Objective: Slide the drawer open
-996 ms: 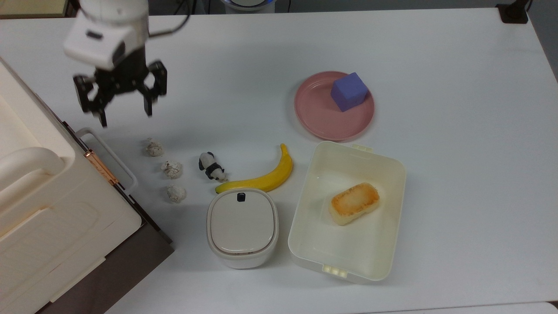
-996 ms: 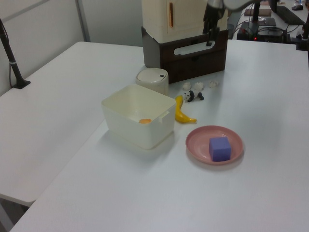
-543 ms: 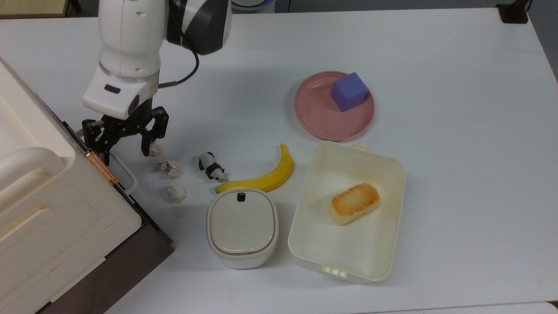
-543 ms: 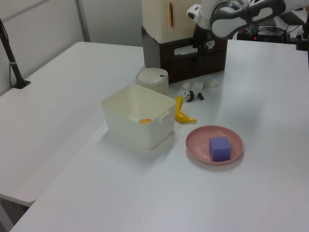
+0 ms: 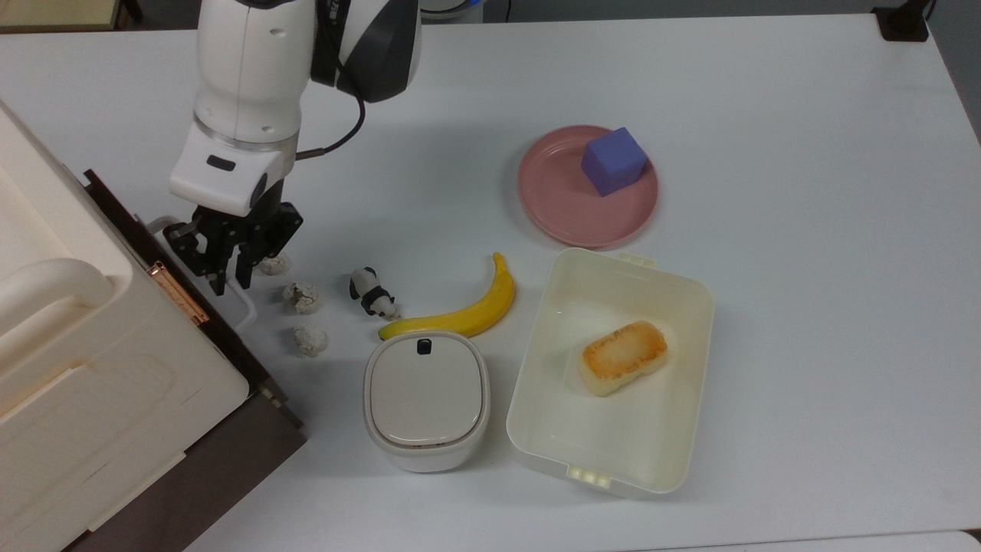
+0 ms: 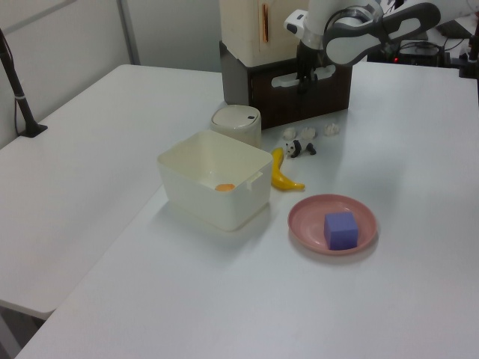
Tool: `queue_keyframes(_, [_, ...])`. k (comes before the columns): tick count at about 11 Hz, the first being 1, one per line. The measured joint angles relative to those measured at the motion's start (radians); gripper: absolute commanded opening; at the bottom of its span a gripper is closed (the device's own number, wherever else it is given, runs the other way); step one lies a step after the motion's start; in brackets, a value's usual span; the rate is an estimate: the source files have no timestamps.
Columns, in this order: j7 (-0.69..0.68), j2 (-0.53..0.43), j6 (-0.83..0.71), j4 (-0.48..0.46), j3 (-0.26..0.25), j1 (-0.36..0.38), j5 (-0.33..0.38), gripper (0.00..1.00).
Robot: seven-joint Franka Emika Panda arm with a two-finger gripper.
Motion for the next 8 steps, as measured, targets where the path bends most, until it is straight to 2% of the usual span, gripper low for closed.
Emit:
queue_keyframes(4, [-0.004,-0.096,-0.266,-0.014,0.001,0.079,0.0,0.26])
queue_keyframes(6, [-0.004,-0.143,-0.348,-0.041,0.016,0.117,0.0,0.27])
queue_keyframes(7, [-0.004,-0.157,-0.377,-0.048,0.027,0.123,0.0,0.3])
queue_keyframes(8, [-0.004,-0.168,-0.409,-0.049,0.036,0.126,0.0,0.45])
